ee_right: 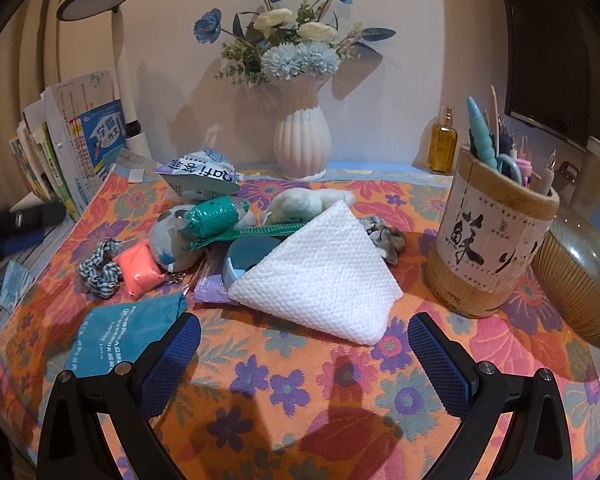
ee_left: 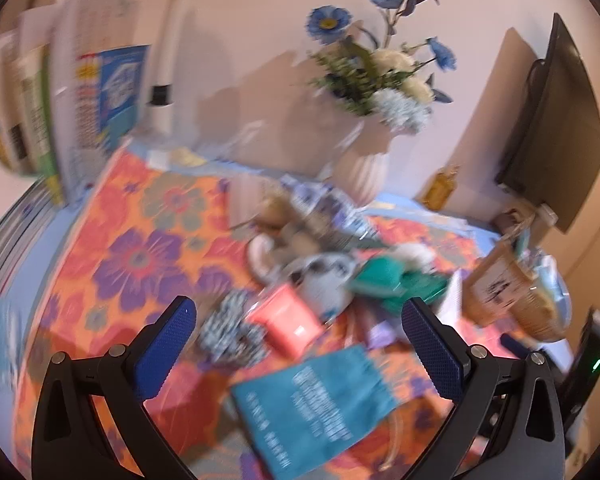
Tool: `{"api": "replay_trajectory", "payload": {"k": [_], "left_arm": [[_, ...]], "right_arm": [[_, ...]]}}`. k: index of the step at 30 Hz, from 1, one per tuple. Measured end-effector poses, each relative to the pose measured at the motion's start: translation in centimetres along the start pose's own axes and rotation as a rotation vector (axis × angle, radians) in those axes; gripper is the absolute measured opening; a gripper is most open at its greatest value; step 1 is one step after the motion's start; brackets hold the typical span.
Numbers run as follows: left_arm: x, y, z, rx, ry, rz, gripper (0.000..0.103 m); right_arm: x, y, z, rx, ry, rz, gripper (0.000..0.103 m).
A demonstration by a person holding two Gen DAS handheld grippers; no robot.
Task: Organize soft objects
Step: 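Grasp the white-and-purple snack bag with the left gripper while the right gripper grasps the white paper towel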
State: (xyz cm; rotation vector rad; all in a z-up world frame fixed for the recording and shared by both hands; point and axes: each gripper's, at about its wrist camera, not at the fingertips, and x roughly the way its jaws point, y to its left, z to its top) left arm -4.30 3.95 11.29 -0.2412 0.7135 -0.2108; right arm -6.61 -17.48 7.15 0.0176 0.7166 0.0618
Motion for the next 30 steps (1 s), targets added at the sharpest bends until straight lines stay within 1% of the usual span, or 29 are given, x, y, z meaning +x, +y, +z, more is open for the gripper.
{"api": "replay_trajectory", "payload": {"k": [2,4,7,9,10,13,15,16,17,19,20,21,22,23,24,25,26,27,29,30], "left_arm": [[0.7,-0.6,1.8,0.009,0.019,-0.051,0.102],[2.3,-1.4,3.6,-0.003,0.052,-0.119,0.102],[5.3,-1.4,5.5,-0.076,0.111,-0.193,0.102],[7.4,-1.1,6.1,-0.128,0.145,-0.218,0.102],[8.5,-1.0,6.4,-0.149,0.161,-0.216,0.102],[11.6,-1.0,6.6,-0.185,0.203,-0.178,0.101],[13.3,-1.2,6.7,-0.206,0.226,-0.165,0.099],[14.3,-1.5,6.8,-0.206,0.24,-0.154,0.095],[15.0,-1.6,6.8,-0.199,0.252,-0.135,0.09],[15.8,-1.8,6.8,-0.176,0.264,-0.114,0.08],[16.2,-2.1,6.7,-0.156,0.274,-0.093,0.076],[16.5,-2.3,6.6,-0.14,0.28,-0.071,0.069],[16.5,-2.2,6.4,-0.132,0.284,-0.057,0.053],[16.4,-2.2,6.3,-0.127,0.28,-0.051,0.052],[16.3,-2.1,6.2,-0.126,0.27,-0.05,0.051],[16.0,-2.3,6.2,-0.12,0.258,-0.048,0.048],[15.4,-2.5,6.1,-0.103,0.243,-0.044,0.043],[15.3,-2.6,6.0,-0.092,0.233,-0.039,0.042],[14.4,-3.2,5.9,-0.062,0.2,-0.025,0.04],[14.0,-3.3,5.9,-0.055,0.187,-0.022,0.04]], "right_arm": [[-0.3,-1.0,0.6,0.048,0.014,0.043,0.103],[-0.2,-2.2,1.6,0.111,0.037,0.09,0.103],[0.8,-3.3,2.6,0.176,0.085,0.121,0.103],[1.6,-3.5,2.9,0.188,0.109,0.129,0.103],[2.1,-3.4,3.0,0.185,0.123,0.125,0.103],[3.9,-2.9,3.0,0.164,0.167,0.116,0.103],[5.1,-2.7,3.0,0.16,0.192,0.117,0.103],[5.6,-2.6,3.0,0.162,0.198,0.118,0.103],[5.9,-2.7,3.0,0.164,0.201,0.117,0.103],[6.6,-2.7,3.0,0.158,0.205,0.11,0.099],[6.9,-2.7,2.9,0.152,0.208,0.109,0.089],[7.1,-2.7,2.8,0.148,0.216,0.117,0.074],[7.3,-2.8,2.7,0.15,0.225,0.135,0.066],[7.5,-2.9,2.5,0.158,0.234,0.154,0.052],[7.7,-3.0,2.3,0.164,0.238,0.166,0.045],[7.8,-3.1,2.2,0.169,0.237,0.178,0.042],[7.8,-3.1,2.0,0.172,0.231,0.19,0.034],[7.6,-3.1,1.9,0.169,0.22,0.202,0.024],[7.5,-3.0,1.7,0.167,0.214,0.219,0.015],[7.3,-3.0,1.7,0.17,0.21,0.226,0.012]]}}
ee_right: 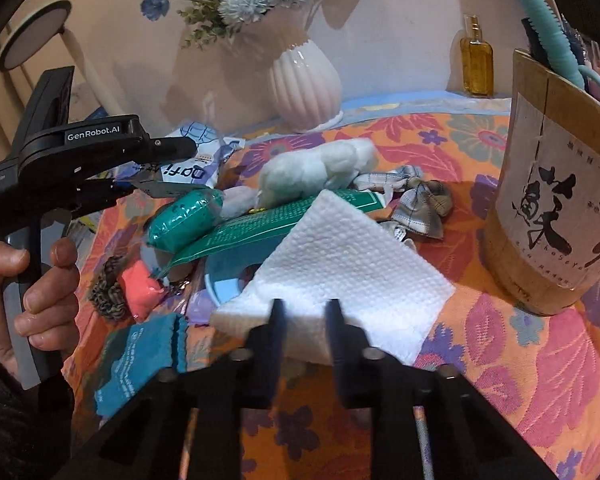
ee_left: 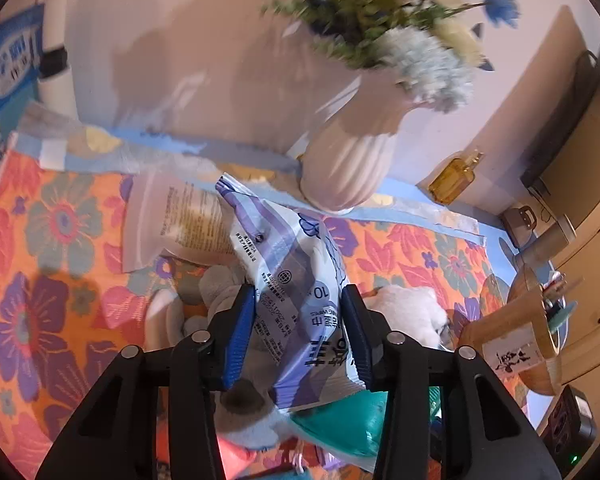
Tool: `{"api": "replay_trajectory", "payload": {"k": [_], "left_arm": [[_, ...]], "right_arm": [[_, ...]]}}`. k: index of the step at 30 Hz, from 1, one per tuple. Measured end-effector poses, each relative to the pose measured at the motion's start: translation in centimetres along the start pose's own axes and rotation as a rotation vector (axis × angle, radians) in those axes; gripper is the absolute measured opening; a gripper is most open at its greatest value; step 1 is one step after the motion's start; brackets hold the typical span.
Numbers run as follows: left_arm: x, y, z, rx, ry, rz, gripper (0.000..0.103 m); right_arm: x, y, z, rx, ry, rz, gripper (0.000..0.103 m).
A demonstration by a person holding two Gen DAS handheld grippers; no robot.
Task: Organize soft objects
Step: 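Grasp the white-and-purple snack bag with the left gripper while the right gripper grasps the white paper towel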
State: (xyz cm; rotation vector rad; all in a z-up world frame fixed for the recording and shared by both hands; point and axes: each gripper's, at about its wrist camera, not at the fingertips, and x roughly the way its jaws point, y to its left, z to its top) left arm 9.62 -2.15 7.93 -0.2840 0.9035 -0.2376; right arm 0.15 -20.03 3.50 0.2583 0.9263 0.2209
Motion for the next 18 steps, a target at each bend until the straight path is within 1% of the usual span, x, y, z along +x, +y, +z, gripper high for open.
{"api": "replay_trajectory", "payload": {"k": [3,6,7,8,9,10,11,12,14,15,17,18], "left_arm": [[-2.0,-0.8,-0.5,0.003,-0.047,-0.012,0.039],[-3.6,-1.9,-1.0,0.026,-0.091,-0.011,0.039],[-4.2,-2.2,-1.1,0.031,-0.102,-0.012,0.039],[-4.8,-2.4,-1.3,0.034,-0.11,-0.02,0.039],[-5.2,-2.7,-1.5,0.035,-0.114,-0.032,0.039],[-5.6,-2.8,-1.7,0.036,-0.117,-0.044,0.039],[-6.0,-2.9,-1.9,0.036,-0.122,-0.053,0.039],[-6.3,-2.9,-2.0,0.037,-0.126,-0.056,0.039],[-6.6,-2.9,-2.4,0.04,-0.128,-0.055,0.039],[-6.6,-2.9,-2.5,0.039,-0.124,-0.055,0.039],[-6.4,-2.9,-2.6,0.037,-0.109,-0.056,0.039],[-6.4,-3.0,-2.8,0.038,-0.105,-0.056,0.039]], "right_arm": [[-1.1,0.2,-0.4,-0.011,-0.036,-0.006,0.007],[-2.2,0.1,-0.6,-0.009,-0.056,0.014,0.007],[-2.5,-0.3,-0.7,0.005,-0.05,0.017,0.007],[-2.6,-0.9,-0.9,0.038,-0.032,0.01,0.01],[-2.4,-1.4,-1.0,0.064,-0.009,0.008,0.026],[-2.0,-2.1,-1.1,0.095,0.023,0.005,0.045],[-1.6,-2.9,-1.3,0.129,0.048,-0.002,0.087],[-1.3,-3.7,-1.6,0.17,0.044,0.011,0.103],[-1.0,-4.2,-1.6,0.2,0.028,0.066,0.103],[-0.4,-4.2,-1.3,0.208,0.029,0.074,0.103],[0.5,-3.5,-0.3,0.174,0.033,0.04,0.103],[1.2,-3.0,0.4,0.155,0.045,0.047,0.103]]}}
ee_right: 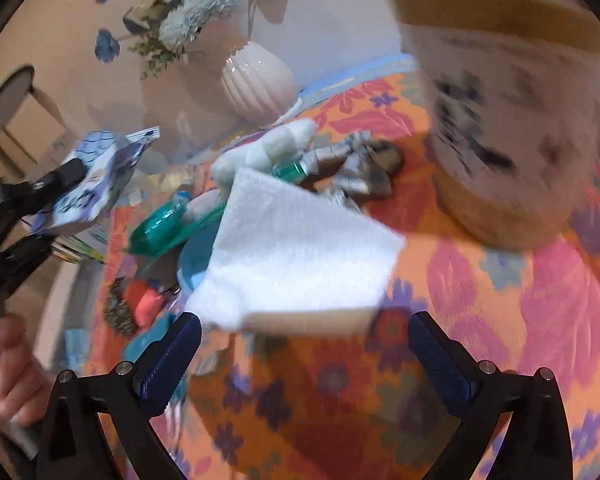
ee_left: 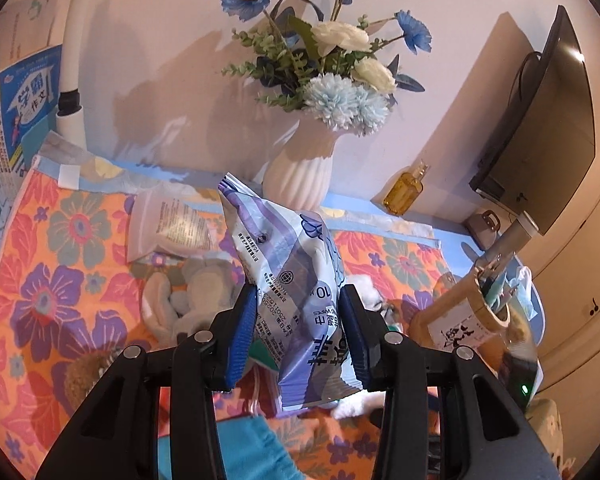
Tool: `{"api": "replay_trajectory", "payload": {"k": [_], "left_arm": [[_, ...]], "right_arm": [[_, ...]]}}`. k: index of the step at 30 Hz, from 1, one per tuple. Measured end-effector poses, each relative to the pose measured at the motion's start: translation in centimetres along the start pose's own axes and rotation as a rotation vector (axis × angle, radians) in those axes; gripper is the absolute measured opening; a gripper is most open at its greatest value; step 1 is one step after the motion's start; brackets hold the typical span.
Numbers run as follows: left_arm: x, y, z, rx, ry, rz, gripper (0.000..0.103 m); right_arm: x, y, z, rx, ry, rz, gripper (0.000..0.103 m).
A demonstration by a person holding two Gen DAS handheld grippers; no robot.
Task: Organize soft objects
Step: 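Grasp the white-and-purple snack bag with the left gripper while the right gripper grasps the white paper towel, then carry the snack bag and paper towel into the glass bowl and open both grippers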
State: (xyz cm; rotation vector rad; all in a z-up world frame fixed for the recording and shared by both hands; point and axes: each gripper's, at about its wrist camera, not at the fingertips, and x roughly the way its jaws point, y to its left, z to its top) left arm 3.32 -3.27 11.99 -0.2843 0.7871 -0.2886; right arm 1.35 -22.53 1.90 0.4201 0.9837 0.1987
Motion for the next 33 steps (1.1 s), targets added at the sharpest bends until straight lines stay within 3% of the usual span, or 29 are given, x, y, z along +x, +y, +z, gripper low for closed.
{"api": "replay_trajectory", "payload": {"k": [3,5,9,12,25,33], "left_arm": [[-0.1,0.0,-0.3,0.002,0.004,-0.003,0.039],[-0.2,0.0,-0.3,0.003,0.007,0.001,0.039],[-0.6,-0.3,-0.5,0.03,0.0,0.01,0.039],[-1.1,-0.9,-0.8,0.041,-0.008,0.006,0.039],[-6.2,-5.7,-1.4,0.098,-0.117,-0.045,0.038],[-9.2,-13.3,0.5,0.237,-0.209,-0.116,0.038]], "right_arm": [[1.5,1.2,1.0,0.036,0.029,0.1,0.103],[1.9,1.7,1.1,0.039,0.012,0.083,0.102],[1.4,1.6,0.1,0.046,-0.013,0.082,0.04],[0.0,1.1,-0.5,0.045,-0.051,0.08,0.009],[-10.0,1.1,-2.7,-0.036,-0.23,0.114,0.008],[-18.8,-1.5,-1.1,0.013,-0.418,0.054,0.008]]}}
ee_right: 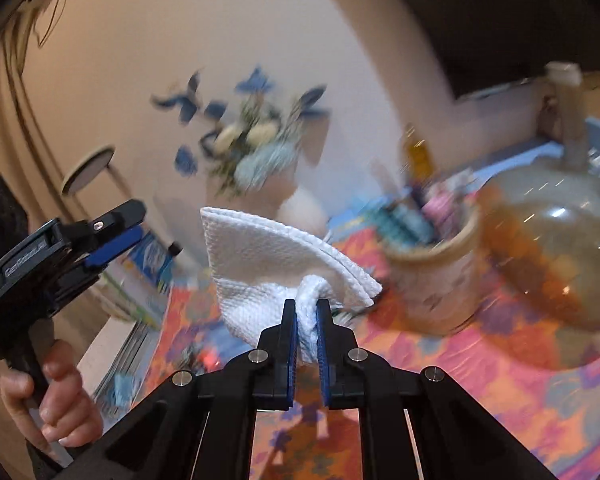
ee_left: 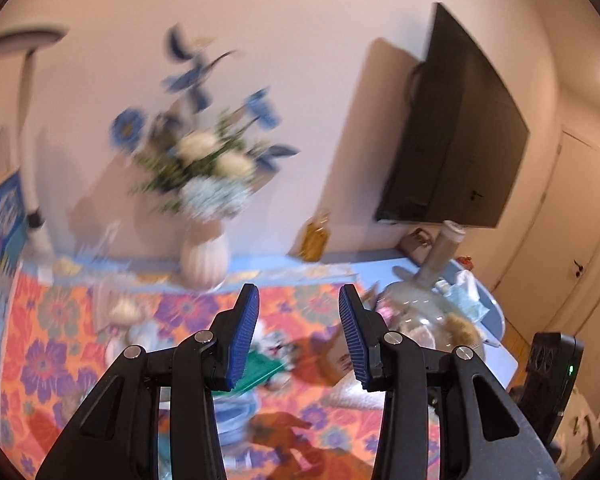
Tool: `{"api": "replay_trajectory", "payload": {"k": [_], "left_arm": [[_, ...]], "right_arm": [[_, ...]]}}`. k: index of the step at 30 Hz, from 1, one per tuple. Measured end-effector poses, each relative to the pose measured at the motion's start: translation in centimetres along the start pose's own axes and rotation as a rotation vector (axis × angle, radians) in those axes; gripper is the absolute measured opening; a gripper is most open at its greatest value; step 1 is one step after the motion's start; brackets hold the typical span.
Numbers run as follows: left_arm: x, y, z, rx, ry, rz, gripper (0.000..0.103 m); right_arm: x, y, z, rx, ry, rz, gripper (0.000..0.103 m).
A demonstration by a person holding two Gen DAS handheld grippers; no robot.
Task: Organize soft objects
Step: 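Carry the snack bag and paper towel into the glass bowl and open both grippers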
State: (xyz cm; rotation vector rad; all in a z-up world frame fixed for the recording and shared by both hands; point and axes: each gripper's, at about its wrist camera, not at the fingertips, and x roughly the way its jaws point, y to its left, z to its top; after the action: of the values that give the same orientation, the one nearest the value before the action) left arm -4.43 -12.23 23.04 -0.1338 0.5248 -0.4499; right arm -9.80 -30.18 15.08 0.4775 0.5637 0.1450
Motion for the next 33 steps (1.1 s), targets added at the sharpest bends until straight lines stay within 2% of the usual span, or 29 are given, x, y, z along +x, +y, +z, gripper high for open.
{"api": "replay_trajectory", "payload": {"k": [3,4,5,7,9,12,16,17,19,20,22,25,28,30,31,33], "left_arm": [[0.0,-0.9,-0.1,0.06,0.029,0.004,0.039],[-0.1,-0.6,-0.7,0.059,0.044,0.005,0.05],[-0.3,0.4,-1.9,0.049,0.072,0.016,0.073],[-0.7,3.0,-5.1,0.01,0.103,0.084,0.098],[-0.6,5.4,-7.9,-0.046,0.143,0.125,0.097],[1.6,9.1,-12.0,-0.179,0.27,0.116,0.096],[5.9,11.1,-14.5,-0.224,0.342,0.16,0.096],[6.6,11.2,-14.7,-0.244,0.343,0.16,0.087],[7.5,11.4,-15.0,-0.287,0.346,0.131,0.058],[7.8,11.4,-15.1,-0.296,0.354,0.129,0.054],[7.0,10.6,-14.9,-0.257,0.331,0.15,0.039],[5.1,9.1,-14.0,-0.225,0.285,0.127,0.039],[2.9,6.0,-11.5,-0.164,0.213,0.086,0.039],[2.0,3.1,-9.3,-0.12,0.168,0.042,0.039],[1.5,1.0,-7.9,-0.088,0.139,-0.005,0.039],[1.5,-2.8,-5.5,-0.025,0.099,-0.068,0.039]], "right_arm": [[-1.4,-1.3,0.4,-0.015,0.001,-0.029,0.008],[-1.4,-1.5,0.3,-0.014,0.007,-0.029,0.008],[-1.5,-1.8,0.0,-0.01,0.011,-0.024,0.008],[-1.8,-2.6,-0.4,0.005,0.002,-0.008,0.008],[-1.6,-3.4,-0.6,0.021,0.006,-0.006,0.008],[-1.5,-4.0,-0.4,0.041,0.007,0.003,0.008],[-1.5,-3.8,-0.7,0.032,0.007,0.001,0.008],[-1.6,-3.8,-0.8,0.03,0.008,-0.002,0.008],[-1.7,-3.8,-1.0,0.026,0.012,-0.01,0.008],[-1.7,-4.0,-1.0,0.028,0.014,-0.016,0.008],[-1.9,-4.5,-1.0,0.037,0.012,-0.017,0.008],[-2.7,-5.1,-0.5,0.053,-0.015,-0.021,0.008],[-4.2,-5.9,0.6,0.078,-0.063,-0.026,0.008],[-5.7,-6.8,1.6,0.092,-0.113,-0.049,0.008],[-6.5,-7.3,2.2,0.099,-0.142,-0.067,0.008],[-8.0,-8.6,3.6,0.114,-0.188,-0.134,0.008]]}}
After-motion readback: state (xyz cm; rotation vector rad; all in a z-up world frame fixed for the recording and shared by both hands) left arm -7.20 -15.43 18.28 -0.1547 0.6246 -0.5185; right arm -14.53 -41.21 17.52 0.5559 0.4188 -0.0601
